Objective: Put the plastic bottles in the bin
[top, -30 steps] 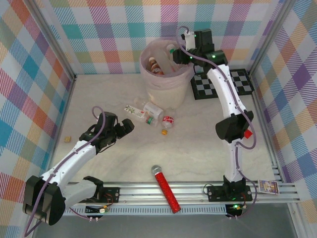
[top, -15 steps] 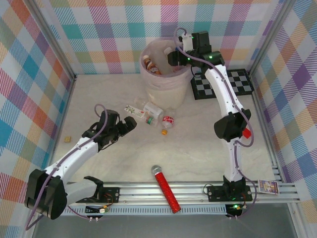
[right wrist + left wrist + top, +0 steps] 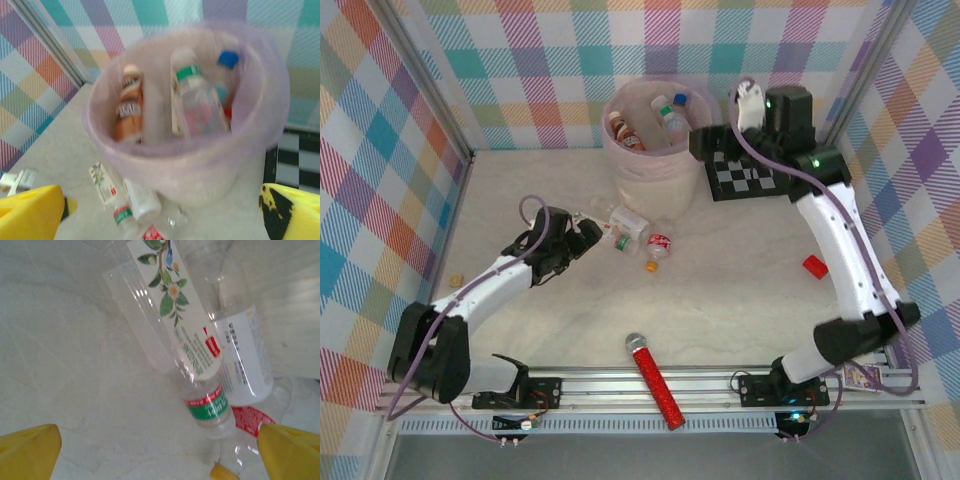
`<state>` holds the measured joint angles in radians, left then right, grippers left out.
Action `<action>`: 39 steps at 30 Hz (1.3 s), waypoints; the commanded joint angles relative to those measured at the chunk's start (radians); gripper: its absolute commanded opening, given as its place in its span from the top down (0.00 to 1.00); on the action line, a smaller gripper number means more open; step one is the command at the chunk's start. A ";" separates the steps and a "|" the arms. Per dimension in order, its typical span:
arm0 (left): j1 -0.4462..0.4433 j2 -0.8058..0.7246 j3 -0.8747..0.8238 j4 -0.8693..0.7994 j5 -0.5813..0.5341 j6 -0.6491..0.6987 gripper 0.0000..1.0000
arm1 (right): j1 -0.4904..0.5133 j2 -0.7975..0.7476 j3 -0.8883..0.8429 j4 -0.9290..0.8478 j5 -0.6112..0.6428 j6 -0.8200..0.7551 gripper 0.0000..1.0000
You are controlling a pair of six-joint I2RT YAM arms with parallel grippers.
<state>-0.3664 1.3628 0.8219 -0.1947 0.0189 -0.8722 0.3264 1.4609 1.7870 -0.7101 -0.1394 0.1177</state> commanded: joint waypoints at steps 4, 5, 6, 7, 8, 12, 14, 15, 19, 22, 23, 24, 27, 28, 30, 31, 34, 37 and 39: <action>-0.008 0.161 0.101 0.100 -0.099 -0.097 0.00 | -0.033 -0.193 -0.371 0.032 0.009 0.113 0.00; -0.009 0.197 0.127 0.100 -0.087 -0.100 0.00 | -0.036 -0.225 -0.420 0.027 0.013 0.115 0.00; -0.009 0.231 0.146 0.103 -0.074 -0.109 0.00 | -0.039 -0.252 -0.458 0.015 0.023 0.117 0.00; -0.011 0.257 0.160 0.111 -0.068 -0.121 0.00 | -0.043 -0.276 -0.490 0.003 0.037 0.118 0.00; -0.011 0.271 0.163 0.125 -0.067 -0.134 0.01 | -0.045 -0.294 -0.510 -0.011 0.042 0.116 0.00; -0.014 0.337 0.168 0.185 -0.076 -0.169 0.05 | -0.056 -0.364 -0.585 -0.050 0.059 0.120 0.00; -0.016 0.364 0.180 0.187 -0.078 -0.178 0.06 | -0.058 -0.393 -0.625 -0.045 0.049 0.138 0.00; -0.017 0.370 0.174 0.194 -0.084 -0.188 0.06 | -0.058 -0.411 -0.650 -0.035 0.047 0.149 0.00; -0.022 0.380 0.136 0.241 -0.123 -0.230 0.14 | -0.062 -0.463 -0.734 -0.005 0.057 0.194 0.01; -0.021 0.402 0.147 0.238 -0.116 -0.229 0.19 | -0.064 -0.483 -0.771 0.015 0.051 0.215 0.01; -0.022 0.407 0.149 0.238 -0.113 -0.228 0.20 | -0.064 -0.484 -0.774 0.015 0.051 0.220 0.01; -0.022 0.409 0.152 0.239 -0.109 -0.228 0.22 | -0.064 -0.487 -0.776 0.014 0.052 0.221 0.01; -0.022 0.398 0.146 0.247 -0.114 -0.228 0.30 | -0.066 -0.495 -0.774 0.010 0.067 0.220 0.01; -0.021 0.392 0.145 0.244 -0.115 -0.228 0.32 | -0.066 -0.498 -0.775 0.009 0.072 0.221 0.01; -0.022 0.368 0.141 0.239 -0.122 -0.219 0.35 | -0.065 -0.501 -0.773 0.008 0.077 0.221 0.01; -0.022 0.352 0.137 0.235 -0.130 -0.214 0.36 | -0.066 -0.501 -0.773 0.008 0.079 0.221 0.01; -0.021 0.294 0.123 0.227 -0.168 -0.198 0.37 | -0.067 -0.498 -0.776 0.011 0.079 0.225 0.01; -0.022 0.244 0.136 0.182 -0.203 -0.159 0.38 | -0.068 -0.493 -0.779 0.020 0.071 0.232 0.02; -0.021 0.214 0.145 0.157 -0.211 -0.139 0.38 | -0.067 -0.491 -0.779 0.024 0.067 0.237 0.02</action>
<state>-0.3801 1.6375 0.9535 0.0067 -0.1417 -1.0573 0.2672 0.9718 1.0126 -0.7147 -0.0704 0.3359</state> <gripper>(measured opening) 0.621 0.985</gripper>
